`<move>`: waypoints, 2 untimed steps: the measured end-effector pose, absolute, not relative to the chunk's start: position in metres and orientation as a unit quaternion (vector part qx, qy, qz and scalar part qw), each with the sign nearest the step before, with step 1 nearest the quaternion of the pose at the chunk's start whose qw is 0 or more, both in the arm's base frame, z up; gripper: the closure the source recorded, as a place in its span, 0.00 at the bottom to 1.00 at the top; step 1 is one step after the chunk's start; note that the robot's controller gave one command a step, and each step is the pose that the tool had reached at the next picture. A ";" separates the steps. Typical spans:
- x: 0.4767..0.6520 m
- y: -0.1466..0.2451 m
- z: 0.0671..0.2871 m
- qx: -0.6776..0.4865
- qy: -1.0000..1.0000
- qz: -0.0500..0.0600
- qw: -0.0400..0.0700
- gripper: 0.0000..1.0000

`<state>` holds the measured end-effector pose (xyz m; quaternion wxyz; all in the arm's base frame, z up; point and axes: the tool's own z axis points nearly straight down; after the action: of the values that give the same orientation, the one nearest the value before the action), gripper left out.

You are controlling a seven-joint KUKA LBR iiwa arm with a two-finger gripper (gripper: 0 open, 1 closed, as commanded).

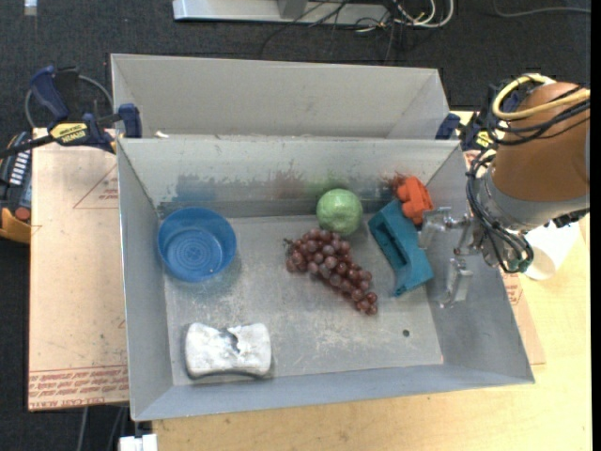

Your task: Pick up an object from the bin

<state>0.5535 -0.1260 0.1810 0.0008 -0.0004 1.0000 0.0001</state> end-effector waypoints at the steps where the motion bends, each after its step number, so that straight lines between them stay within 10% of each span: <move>1: 0.554 -0.126 0.181 -0.001 1.000 0.000 0.001 0.00; 2: 0.560 -0.115 0.223 0.010 1.000 0.000 0.003 0.00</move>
Offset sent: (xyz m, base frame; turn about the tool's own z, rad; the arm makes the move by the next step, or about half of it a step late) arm 0.0049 0.0100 0.0413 0.0232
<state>0.5599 -0.1152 0.2230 0.0033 0.0102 0.9999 0.0002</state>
